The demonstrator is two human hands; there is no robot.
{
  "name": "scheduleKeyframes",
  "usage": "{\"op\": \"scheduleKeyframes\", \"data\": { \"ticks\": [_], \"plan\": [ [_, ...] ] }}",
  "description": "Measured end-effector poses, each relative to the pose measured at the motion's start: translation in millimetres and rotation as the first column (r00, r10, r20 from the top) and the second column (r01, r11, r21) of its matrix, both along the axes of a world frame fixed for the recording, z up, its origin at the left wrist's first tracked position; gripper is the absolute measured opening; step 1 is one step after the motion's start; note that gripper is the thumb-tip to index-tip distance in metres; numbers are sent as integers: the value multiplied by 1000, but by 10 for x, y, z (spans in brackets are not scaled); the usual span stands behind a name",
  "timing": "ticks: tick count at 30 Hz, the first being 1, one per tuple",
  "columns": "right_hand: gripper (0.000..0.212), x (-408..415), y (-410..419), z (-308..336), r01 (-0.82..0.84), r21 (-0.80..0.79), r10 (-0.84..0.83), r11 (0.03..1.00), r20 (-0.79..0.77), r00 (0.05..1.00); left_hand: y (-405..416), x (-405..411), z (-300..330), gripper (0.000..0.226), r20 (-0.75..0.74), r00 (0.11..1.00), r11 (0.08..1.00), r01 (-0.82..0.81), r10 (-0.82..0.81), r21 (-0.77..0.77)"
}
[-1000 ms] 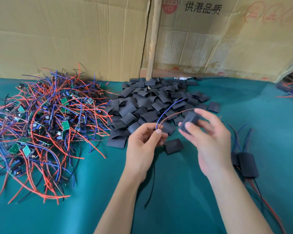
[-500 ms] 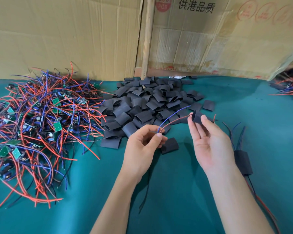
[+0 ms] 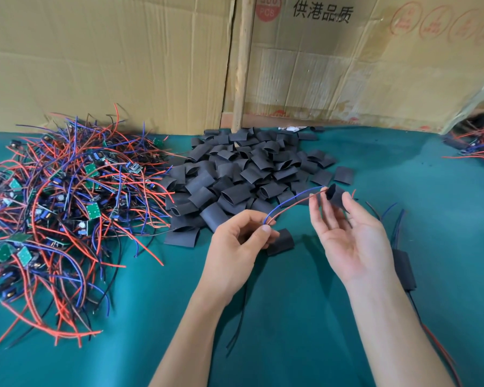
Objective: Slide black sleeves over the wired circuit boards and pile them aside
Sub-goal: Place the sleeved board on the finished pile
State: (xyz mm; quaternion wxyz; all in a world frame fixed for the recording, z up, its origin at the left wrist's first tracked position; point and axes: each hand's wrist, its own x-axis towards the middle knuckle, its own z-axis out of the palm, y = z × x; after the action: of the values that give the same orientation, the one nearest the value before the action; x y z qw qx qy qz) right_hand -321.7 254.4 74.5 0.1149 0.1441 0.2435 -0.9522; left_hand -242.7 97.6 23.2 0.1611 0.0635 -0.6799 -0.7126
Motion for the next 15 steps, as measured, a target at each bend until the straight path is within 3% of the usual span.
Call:
{"op": "scheduleKeyframes", "data": {
  "ticks": [5, 8, 15],
  "plan": [
    [37, -42, 48, 18, 4, -81, -4, 997, 1, 1000, 30, -27, 20, 22, 3, 1000, 1000, 5, -5, -3],
    [22, -50, 57, 27, 9, -96, -8, 995, 9, 1000, 35, -23, 16, 20, 1, 1000, 1000, 3, -3, -3],
    [16, -9, 35, 45, 2, -37, -4, 999, -52, 999, 36, -33, -1, 20, 4, 1000, 1000, -20, 20, 1]
  ]
}}
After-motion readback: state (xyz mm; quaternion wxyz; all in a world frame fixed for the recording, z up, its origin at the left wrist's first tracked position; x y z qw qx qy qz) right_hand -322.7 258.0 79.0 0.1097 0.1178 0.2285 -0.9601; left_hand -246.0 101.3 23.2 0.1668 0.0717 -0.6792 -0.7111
